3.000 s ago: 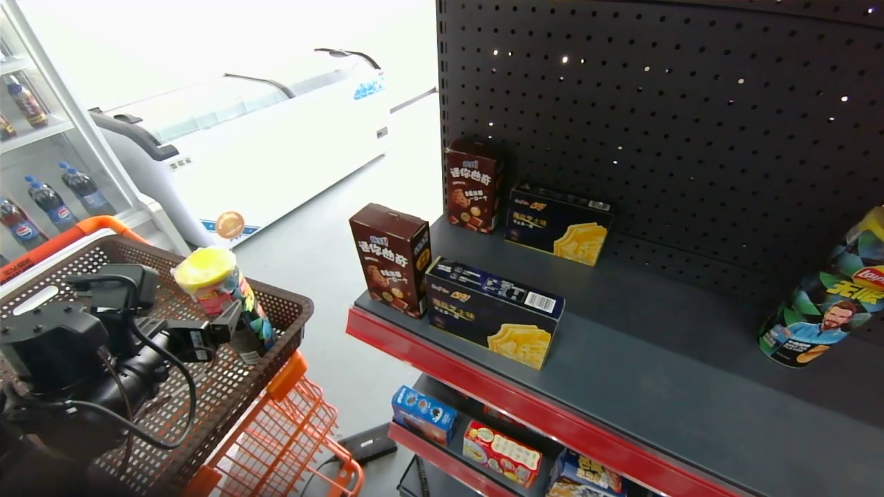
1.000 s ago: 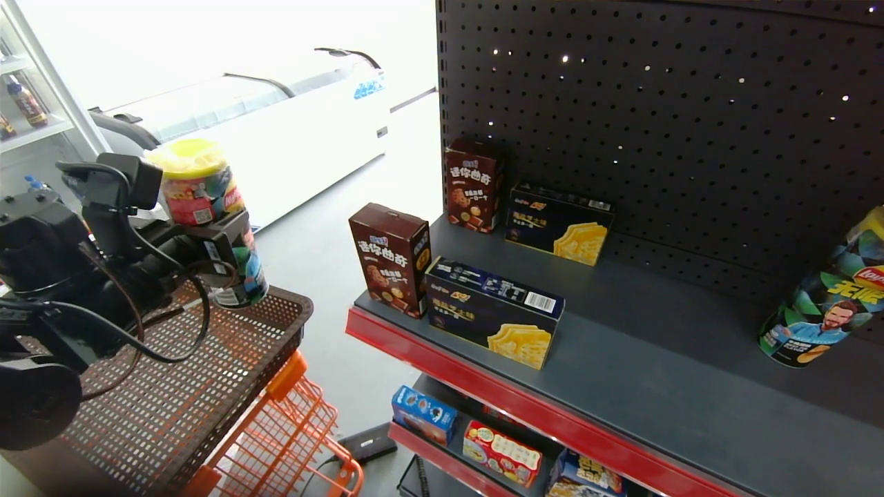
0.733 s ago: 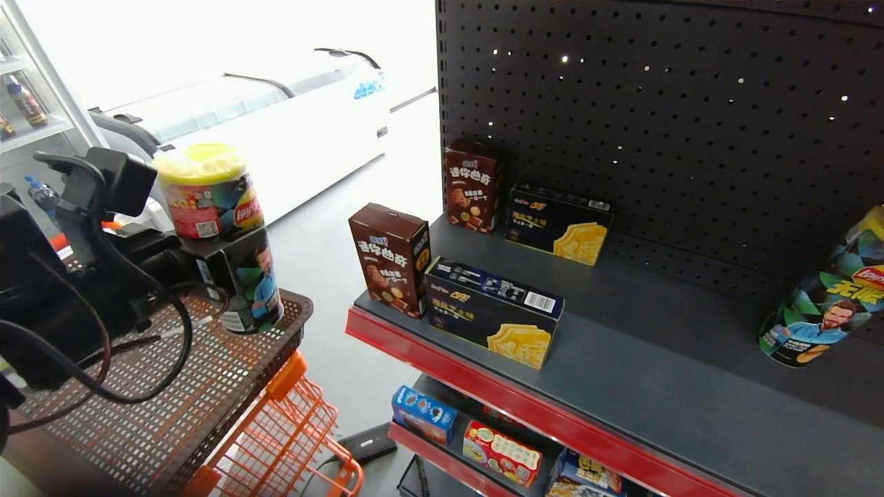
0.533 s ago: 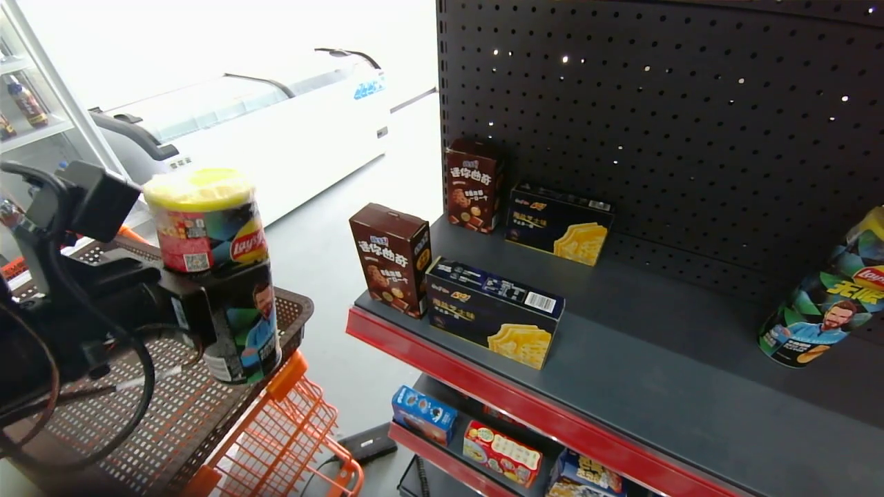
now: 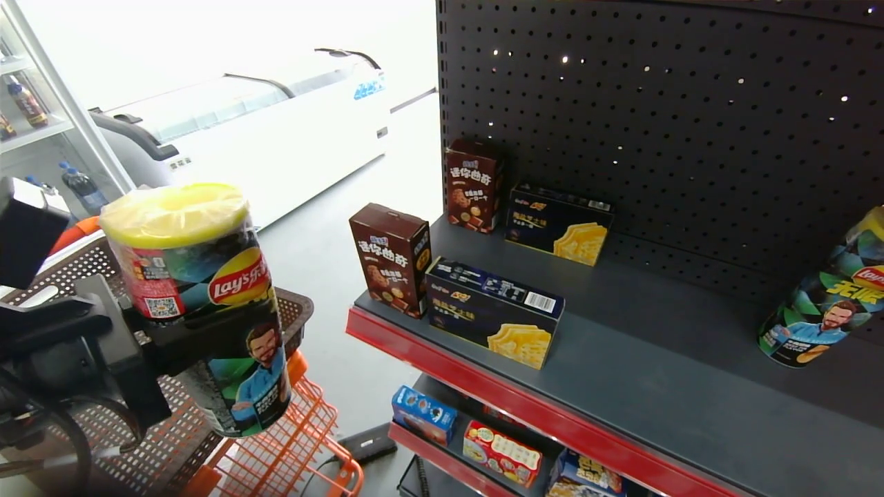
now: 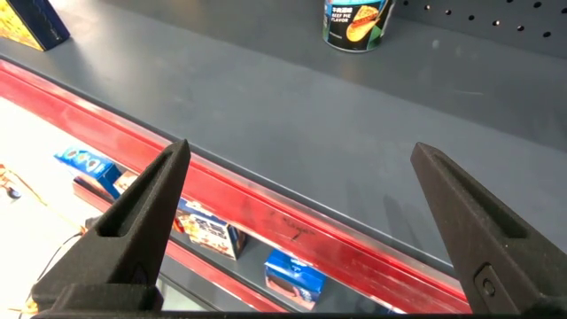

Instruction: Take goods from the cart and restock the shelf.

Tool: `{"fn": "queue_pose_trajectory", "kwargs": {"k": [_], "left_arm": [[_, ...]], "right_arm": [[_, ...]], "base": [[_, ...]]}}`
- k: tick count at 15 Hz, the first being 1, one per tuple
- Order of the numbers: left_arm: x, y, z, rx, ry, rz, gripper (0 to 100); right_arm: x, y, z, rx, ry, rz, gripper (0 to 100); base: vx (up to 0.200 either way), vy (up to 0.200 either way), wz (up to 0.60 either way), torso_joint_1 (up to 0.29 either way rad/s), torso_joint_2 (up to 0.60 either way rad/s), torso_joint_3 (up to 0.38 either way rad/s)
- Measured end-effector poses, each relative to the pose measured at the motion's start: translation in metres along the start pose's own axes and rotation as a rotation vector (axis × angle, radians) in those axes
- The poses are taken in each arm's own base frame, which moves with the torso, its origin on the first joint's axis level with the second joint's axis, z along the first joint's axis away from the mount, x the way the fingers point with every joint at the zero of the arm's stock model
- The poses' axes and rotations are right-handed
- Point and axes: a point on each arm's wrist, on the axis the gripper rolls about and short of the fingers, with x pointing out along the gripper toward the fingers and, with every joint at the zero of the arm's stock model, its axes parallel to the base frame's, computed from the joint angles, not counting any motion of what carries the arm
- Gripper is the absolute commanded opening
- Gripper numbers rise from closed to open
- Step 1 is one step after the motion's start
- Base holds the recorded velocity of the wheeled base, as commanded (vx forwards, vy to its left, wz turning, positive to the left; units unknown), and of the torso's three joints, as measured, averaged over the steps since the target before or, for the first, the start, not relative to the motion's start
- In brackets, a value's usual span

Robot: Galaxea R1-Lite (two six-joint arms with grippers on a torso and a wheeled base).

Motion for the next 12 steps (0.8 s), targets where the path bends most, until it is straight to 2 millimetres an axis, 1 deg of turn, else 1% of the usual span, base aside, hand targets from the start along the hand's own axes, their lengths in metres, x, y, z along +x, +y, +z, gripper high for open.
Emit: {"fn": "queue_pose_trajectory", "kwargs": {"k": [2, 5, 9, 12], "left_arm": [[0.004, -0.008, 0.003, 0.006, -0.028, -0.072, 0], [0.013, -0.02, 0.008, -0.033, -0.089, -0.169, 0], [0.024, -0.037, 0.006, -0.053, -0.089, -0.298, 0], [0.028, -0.044, 0.005, -0.053, -0.083, -0.345, 0]], "right_arm": [[0.0, 0.0, 0.0, 0.0, 0.0, 0.0, 100], [0.0, 0.0, 0.0, 0.0, 0.0, 0.0, 100], [0.0, 0.0, 0.0, -0.003, 0.0, 0.007, 100], [0.0, 0.0, 0.0, -0.003, 0.0, 0.008, 100]], "base": [[0.0, 0.0, 0.0, 0.0, 0.0, 0.0], [0.0, 0.0, 0.0, 0.0, 0.0, 0.0], [0.0, 0.0, 0.0, 0.0, 0.0, 0.0], [0.0, 0.0, 0.0, 0.0, 0.0, 0.0]]}}
